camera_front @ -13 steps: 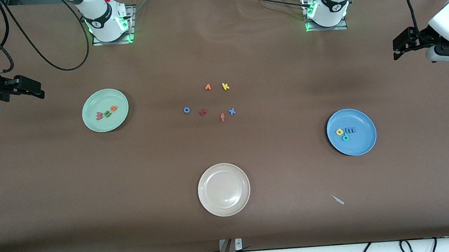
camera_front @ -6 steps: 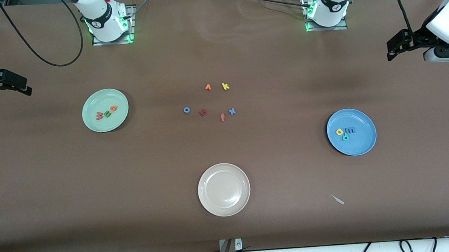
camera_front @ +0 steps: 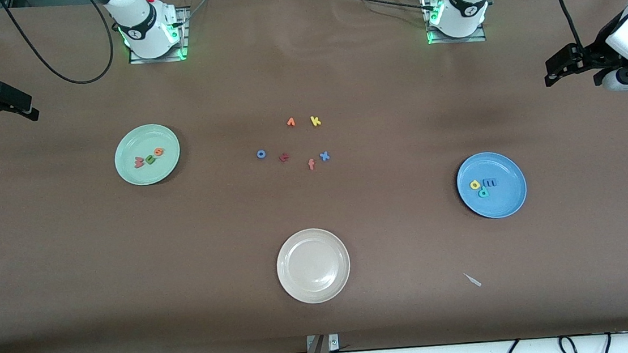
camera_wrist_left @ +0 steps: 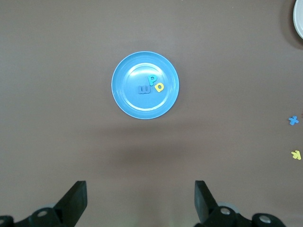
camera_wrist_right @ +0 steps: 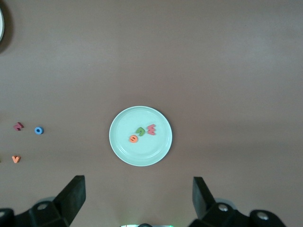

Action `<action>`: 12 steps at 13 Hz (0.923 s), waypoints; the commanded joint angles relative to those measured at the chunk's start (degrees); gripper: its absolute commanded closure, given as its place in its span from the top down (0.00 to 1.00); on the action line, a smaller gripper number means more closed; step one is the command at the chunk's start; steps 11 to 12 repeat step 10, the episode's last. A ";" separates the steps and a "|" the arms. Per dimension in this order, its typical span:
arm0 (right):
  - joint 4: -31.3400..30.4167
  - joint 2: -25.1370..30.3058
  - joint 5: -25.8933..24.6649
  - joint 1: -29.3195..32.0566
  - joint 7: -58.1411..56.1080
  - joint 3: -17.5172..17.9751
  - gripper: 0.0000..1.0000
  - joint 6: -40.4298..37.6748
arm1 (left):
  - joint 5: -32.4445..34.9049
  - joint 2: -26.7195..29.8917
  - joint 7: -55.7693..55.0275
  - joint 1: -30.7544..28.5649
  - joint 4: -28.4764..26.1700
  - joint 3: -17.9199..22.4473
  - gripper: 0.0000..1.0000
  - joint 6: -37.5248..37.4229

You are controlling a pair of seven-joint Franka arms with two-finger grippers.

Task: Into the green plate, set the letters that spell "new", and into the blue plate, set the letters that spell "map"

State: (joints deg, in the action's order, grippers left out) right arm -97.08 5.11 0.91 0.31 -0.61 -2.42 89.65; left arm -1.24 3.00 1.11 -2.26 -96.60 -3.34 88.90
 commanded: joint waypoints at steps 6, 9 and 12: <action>-0.04 0.25 -1.17 0.04 0.25 0.75 1.00 -1.14 | -1.04 0.25 0.73 -0.37 0.09 0.26 1.00 0.66; -0.04 0.17 -1.17 0.05 0.25 0.66 1.00 -1.14 | -1.04 0.25 0.73 -0.37 0.01 0.26 1.00 0.92; -0.13 0.17 -1.17 0.05 0.34 0.66 1.00 -1.14 | -1.13 0.17 0.73 -0.37 0.01 0.26 1.00 0.92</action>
